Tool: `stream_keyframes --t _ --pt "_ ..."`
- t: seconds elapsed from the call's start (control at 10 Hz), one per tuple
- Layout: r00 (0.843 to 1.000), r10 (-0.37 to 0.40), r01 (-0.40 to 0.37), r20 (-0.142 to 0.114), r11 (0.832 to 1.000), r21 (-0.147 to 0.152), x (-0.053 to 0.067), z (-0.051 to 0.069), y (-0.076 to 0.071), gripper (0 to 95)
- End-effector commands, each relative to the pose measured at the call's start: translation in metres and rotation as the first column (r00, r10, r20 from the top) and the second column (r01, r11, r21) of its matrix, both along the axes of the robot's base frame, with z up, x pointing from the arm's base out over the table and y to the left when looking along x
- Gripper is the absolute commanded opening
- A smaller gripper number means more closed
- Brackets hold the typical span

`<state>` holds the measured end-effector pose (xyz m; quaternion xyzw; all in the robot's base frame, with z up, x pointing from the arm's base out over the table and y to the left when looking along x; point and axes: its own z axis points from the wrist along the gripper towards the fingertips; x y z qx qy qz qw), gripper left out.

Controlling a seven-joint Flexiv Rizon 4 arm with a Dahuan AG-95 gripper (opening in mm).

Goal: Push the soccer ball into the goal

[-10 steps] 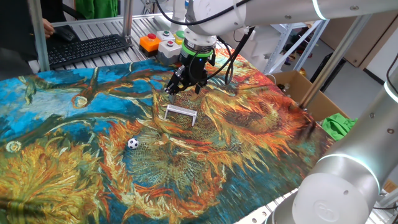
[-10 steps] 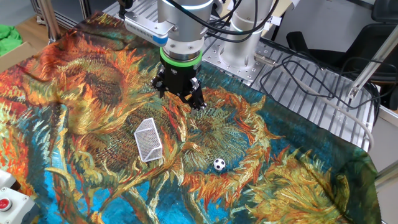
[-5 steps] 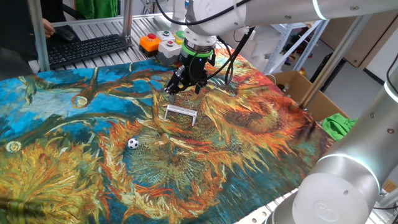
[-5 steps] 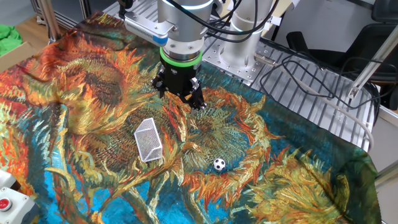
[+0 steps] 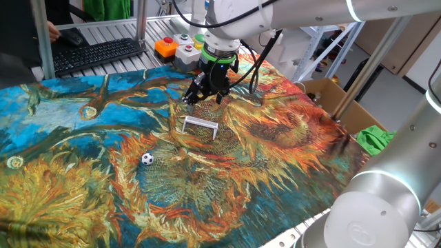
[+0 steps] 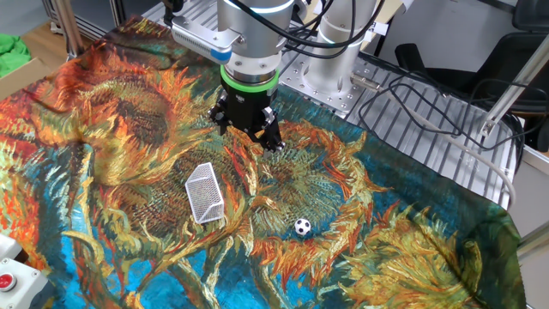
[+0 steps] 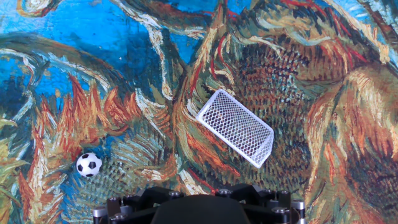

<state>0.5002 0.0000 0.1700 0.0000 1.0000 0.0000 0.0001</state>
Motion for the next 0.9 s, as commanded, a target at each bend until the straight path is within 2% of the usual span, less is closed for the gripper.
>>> stream_keyframes --t 0.1,0.9 --pt "0.957 -0.281 0.284 -0.07 0.958 0.047 -0.0002 0.0 0.0 0.0" --pt "0.954 -0.292 0.296 -0.072 0.954 0.046 -0.0016 -0.0064 0.0088 0.0"
